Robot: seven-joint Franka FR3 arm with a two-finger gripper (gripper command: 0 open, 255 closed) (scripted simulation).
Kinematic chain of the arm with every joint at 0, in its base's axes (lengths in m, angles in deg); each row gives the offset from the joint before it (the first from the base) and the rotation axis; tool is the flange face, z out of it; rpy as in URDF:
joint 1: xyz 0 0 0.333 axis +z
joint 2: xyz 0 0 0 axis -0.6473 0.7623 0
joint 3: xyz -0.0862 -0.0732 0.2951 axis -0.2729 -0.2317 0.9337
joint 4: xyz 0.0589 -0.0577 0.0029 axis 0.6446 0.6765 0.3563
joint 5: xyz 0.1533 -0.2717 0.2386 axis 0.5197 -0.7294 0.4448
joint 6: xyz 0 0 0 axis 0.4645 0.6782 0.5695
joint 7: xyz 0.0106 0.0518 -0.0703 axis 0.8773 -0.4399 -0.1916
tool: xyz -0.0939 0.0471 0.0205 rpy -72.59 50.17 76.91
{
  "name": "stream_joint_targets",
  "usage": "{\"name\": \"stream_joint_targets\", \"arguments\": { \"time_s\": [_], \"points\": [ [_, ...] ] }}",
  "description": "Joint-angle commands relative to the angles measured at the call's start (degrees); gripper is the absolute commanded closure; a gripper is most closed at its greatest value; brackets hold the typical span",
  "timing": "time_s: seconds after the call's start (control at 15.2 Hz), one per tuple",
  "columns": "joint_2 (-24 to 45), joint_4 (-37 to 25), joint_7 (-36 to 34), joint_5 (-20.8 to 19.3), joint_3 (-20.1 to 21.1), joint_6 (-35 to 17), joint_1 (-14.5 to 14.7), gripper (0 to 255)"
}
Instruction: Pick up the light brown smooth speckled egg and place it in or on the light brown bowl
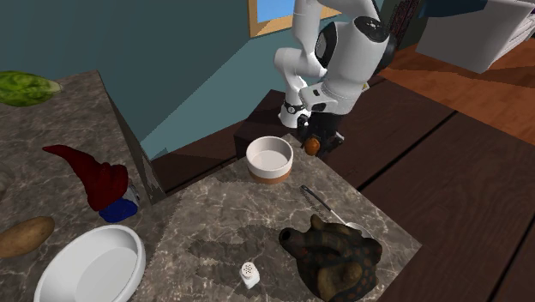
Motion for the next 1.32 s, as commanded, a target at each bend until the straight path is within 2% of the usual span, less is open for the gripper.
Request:
{"name": "stream_joint_targets", "arguments": {
  "time_s": [0.0, 0.59, 1.25],
  "points": [
    [-2.32, 2.46, 2.92, 0.80, -1.55, -0.80, -0.93, 255],
    [-11.55, 12.49, 17.24, 1.98, -10.72, -4.01, -5.35, 255],
    [-8.54, 17.64, 15.22, 0.66, -10.09, -11.91, -5.61, 255]
  ]
}}
